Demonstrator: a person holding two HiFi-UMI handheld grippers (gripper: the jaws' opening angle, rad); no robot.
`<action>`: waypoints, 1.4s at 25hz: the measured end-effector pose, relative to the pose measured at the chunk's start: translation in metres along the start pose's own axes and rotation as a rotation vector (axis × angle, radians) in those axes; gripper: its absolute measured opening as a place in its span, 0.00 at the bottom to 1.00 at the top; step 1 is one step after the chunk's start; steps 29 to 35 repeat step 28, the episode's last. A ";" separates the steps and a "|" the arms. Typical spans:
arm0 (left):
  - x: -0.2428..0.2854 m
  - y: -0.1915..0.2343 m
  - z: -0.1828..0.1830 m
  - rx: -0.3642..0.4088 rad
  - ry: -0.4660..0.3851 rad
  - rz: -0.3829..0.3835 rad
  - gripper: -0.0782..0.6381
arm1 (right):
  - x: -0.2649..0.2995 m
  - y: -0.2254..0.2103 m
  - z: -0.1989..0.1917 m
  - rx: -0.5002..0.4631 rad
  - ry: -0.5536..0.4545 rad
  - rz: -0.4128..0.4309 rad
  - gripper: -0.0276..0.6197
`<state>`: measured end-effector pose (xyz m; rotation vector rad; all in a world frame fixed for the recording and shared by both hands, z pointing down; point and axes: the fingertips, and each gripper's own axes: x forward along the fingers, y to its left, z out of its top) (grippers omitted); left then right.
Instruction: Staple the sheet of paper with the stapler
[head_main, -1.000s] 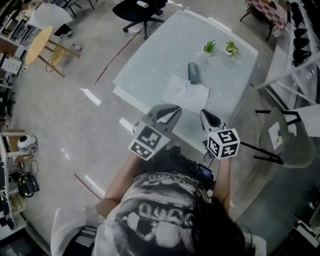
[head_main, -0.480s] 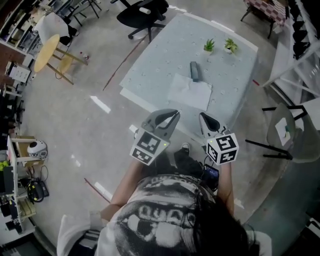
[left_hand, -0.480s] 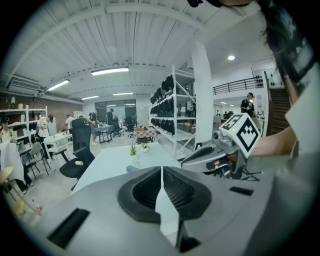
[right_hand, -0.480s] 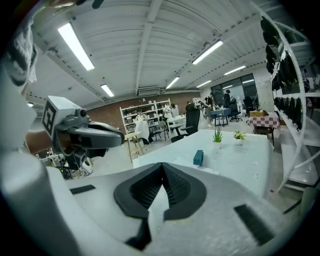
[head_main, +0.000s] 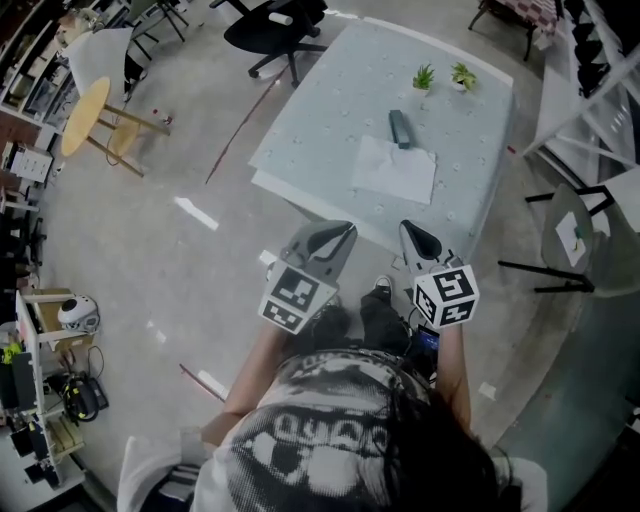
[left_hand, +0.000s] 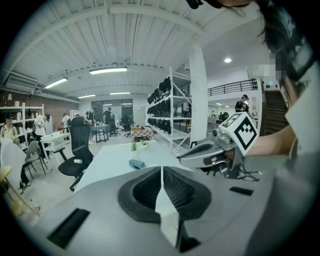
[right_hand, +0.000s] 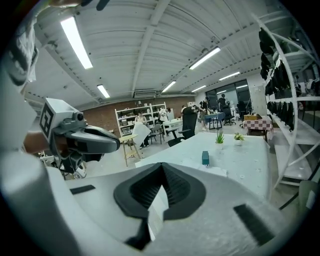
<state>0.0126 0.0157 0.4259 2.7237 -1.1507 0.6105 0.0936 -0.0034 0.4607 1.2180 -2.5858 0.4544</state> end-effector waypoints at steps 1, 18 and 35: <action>-0.007 0.001 -0.004 0.001 0.000 -0.007 0.12 | 0.000 0.007 -0.001 0.002 -0.001 -0.008 0.03; -0.081 -0.001 -0.037 0.012 -0.052 -0.102 0.12 | -0.015 0.091 -0.013 -0.008 -0.009 -0.128 0.03; -0.097 0.003 -0.041 0.020 -0.078 -0.123 0.12 | -0.013 0.112 -0.014 -0.025 -0.004 -0.143 0.03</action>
